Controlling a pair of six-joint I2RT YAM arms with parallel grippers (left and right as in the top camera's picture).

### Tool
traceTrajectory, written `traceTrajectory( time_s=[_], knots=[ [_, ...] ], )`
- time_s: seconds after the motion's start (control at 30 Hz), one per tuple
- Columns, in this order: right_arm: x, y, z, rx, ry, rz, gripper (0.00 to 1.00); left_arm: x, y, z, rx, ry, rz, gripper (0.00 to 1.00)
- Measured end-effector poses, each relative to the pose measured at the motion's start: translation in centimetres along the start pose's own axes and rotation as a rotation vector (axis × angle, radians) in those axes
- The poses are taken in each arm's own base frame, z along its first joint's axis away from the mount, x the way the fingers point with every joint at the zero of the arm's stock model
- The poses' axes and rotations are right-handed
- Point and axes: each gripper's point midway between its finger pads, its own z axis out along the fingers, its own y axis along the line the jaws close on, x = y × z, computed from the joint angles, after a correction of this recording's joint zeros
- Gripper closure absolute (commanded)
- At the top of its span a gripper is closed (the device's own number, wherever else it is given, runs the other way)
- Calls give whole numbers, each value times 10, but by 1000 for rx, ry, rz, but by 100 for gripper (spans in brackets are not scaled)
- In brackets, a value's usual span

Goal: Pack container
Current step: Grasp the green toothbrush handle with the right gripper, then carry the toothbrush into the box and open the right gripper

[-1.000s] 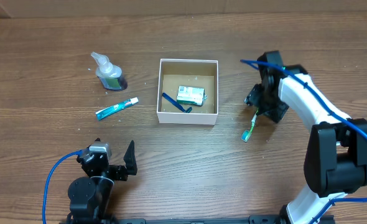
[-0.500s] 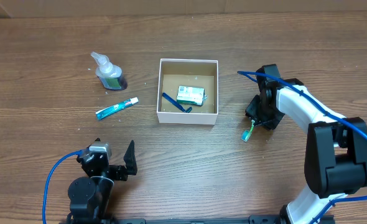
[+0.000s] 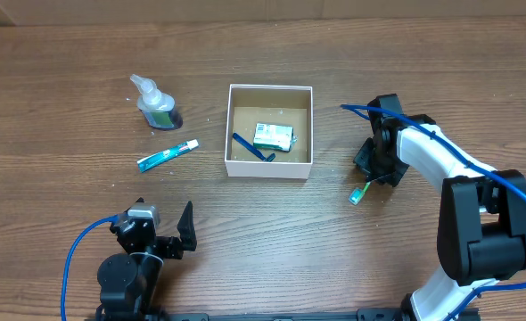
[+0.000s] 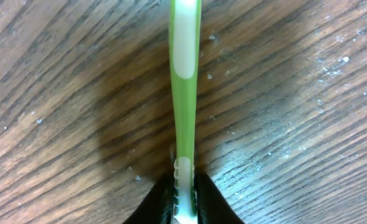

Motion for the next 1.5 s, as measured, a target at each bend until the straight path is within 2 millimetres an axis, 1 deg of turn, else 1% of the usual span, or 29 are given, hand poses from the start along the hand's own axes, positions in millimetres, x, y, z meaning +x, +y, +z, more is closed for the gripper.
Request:
traceTrajectory(
  time_s=[0.03, 0.27, 0.33, 0.43, 0.47, 0.57, 0.63, 0.8, 0.83, 0.9, 0.97, 1.0, 1.07, 1.1, 1.23, 1.37, 1.43, 1.5],
  knots=[
    [0, 0, 0, 1, 0, 0, 96, 0, 0, 0, 0, 0, 0, 0],
    [1, -1, -1, 6, 9, -2, 96, 0, 0, 0, 0, 0, 0, 0],
    [6, -4, -4, 26, 34, -3, 96, 0, 0, 0, 0, 0, 0, 0],
    [6, -5, -11, 42, 53, -9, 96, 0, 0, 0, 0, 0, 0, 0],
    [-2, 2, -22, 31, 43, -19, 96, 0, 0, 0, 0, 0, 0, 0],
    [-16, 15, -49, 8, 27, -42, 96, 0, 0, 0, 0, 0, 0, 0],
    [-36, 33, -80, -40, -26, -62, 96, 0, 0, 0, 0, 0, 0, 0],
    [-64, 60, -138, -127, -136, -144, 96, 0, 0, 0, 0, 0, 0, 0],
    [-68, 66, -148, -143, -159, -169, 96, 0, 0, 0, 0, 0, 0, 0],
    [-75, 82, -173, -188, -221, -245, 96, 0, 0, 0, 0, 0, 0, 0],
    [-75, 106, -195, -246, -284, -359, 96, 0, 0, 0, 0, 0, 0, 0],
    [-73, 116, -202, -270, -305, -415, 96, 0, 0, 0, 0, 0, 0, 0],
    [-60, 146, -218, -342, -353, -603, 96, 0, 0, 0, 0, 0, 0, 0],
    [-49, 159, -222, -370, -369, -705, 96, 0, 0, 0, 0, 0, 0, 0],
    [-5, 202, -232, -435, -439, -1088, 96, 0, 0, 0, 0, 0, 0, 0],
    [28, 225, -238, -477, -503, -1392, 96, 0, 0, 0, 0, 0, 0, 0],
    [40, 228, -235, -484, -514, -1523, 96, 0, 0, 0, 0, 0, 0, 0],
    [46, 228, -229, -488, -514, -1624, 96, 0, 0, 0, 0, 0, 0, 0]
  ],
)
